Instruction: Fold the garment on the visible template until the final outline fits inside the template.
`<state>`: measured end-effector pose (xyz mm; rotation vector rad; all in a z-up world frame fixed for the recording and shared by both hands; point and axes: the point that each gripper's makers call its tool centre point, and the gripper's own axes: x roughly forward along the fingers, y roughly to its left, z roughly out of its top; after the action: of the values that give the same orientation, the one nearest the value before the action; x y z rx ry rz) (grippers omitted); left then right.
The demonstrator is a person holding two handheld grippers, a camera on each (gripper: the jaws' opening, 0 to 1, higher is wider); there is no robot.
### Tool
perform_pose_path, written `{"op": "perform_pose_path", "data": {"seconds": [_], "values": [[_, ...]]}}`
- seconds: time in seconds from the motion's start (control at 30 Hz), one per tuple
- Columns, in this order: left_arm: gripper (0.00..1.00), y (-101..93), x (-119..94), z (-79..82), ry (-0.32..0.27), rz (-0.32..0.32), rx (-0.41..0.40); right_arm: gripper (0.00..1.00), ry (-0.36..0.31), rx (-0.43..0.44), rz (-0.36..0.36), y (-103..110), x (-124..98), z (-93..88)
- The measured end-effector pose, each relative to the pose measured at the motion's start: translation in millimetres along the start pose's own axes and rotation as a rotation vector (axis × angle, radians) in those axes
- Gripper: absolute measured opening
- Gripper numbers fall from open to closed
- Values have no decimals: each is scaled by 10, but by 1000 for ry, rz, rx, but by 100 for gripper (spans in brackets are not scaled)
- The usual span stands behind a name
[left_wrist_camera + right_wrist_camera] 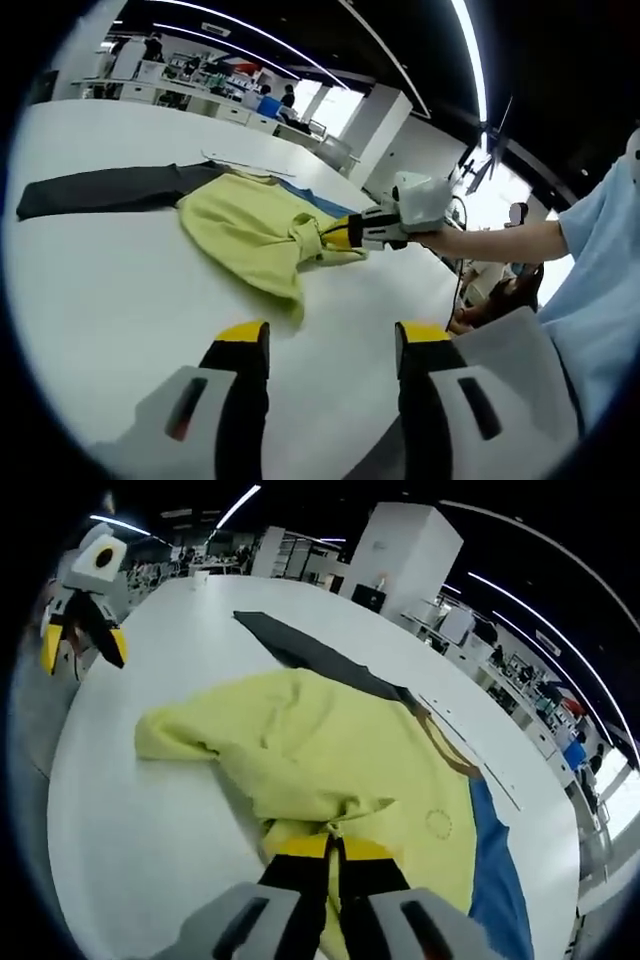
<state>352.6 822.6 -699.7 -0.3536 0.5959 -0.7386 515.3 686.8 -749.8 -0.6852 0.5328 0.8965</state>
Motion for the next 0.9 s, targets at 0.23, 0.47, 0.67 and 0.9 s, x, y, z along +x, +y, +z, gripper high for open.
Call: {"op": "perform_pose_path", "data": {"seconds": [0.23,0.47,0.67,0.9], "values": [[44,77,189,-119,85,35,32,0,-31,10,12,4,-161,22],[34,170,438,-186,128,76,39,0,-59,57,-4,-51,-349,9],[25,338,577,-206,123,142,-11,0,-79,57,-16,-57,-477,-7],[17,410,667,-250,131,162,-44,0,-96,75,-25,-90,-631,-32]]}}
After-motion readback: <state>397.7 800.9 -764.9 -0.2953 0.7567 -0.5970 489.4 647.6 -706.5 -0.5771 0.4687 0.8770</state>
